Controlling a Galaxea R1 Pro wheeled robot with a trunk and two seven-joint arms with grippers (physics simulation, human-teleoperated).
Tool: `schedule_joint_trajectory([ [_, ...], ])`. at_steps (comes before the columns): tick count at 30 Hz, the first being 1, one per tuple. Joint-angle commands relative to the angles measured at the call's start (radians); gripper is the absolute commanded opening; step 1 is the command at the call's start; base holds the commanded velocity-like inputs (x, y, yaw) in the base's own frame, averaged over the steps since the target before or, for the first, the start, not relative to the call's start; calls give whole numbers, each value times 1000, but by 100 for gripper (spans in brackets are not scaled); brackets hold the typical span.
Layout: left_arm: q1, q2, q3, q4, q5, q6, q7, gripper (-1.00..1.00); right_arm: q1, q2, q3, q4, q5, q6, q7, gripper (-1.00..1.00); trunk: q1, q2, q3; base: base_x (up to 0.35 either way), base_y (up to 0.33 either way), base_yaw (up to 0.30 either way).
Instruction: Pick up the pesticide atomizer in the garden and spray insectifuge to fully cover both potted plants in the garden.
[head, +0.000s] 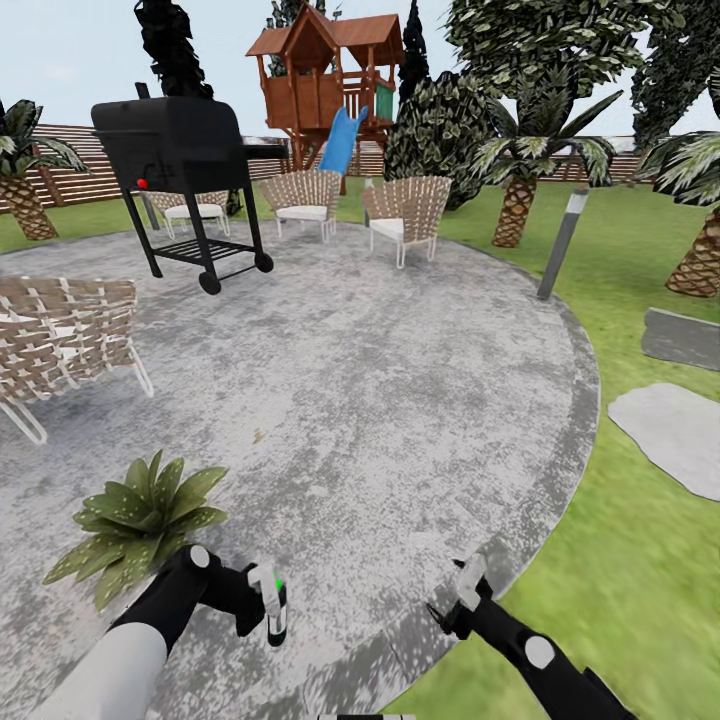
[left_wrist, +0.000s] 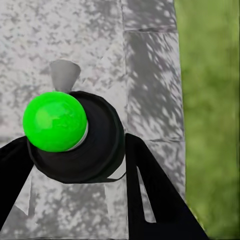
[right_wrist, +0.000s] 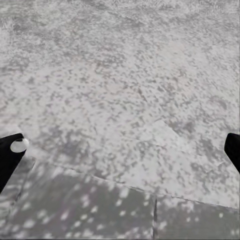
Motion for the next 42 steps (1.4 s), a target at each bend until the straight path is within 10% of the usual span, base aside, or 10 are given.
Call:
schedule_joint_trajectory([
  [1, -1, 1, -21, 4, -6, -4, -5, -100, -1, 27, 13, -7, 14, 16, 29, 100, 0, 0, -1, 0, 0, 0],
  [7, -1, 6, -86, 8, -9, -9, -1, -100, -18, 74, 23, -106, 19, 203, 326, 100, 0, 0, -1, 0, 0, 0],
  [8, -1, 7, -89, 7, -8, -10, 0, -100, -19, 76, 23, -121, 19, 211, 337, -100, 0, 0, -1, 0, 0, 0],
  [20, 4, -16, -156, 6, -5, -12, 50, -100, -22, 129, 25, -204, 17, 225, 359, -100, 0, 0, -1, 0, 0, 0],
  [42, 7, -68, -157, 4, 9, -14, 143, -100, -22, 214, 27, -247, 20, 225, 409, -100, 0, 0, -1, 0, 0, 0],
])
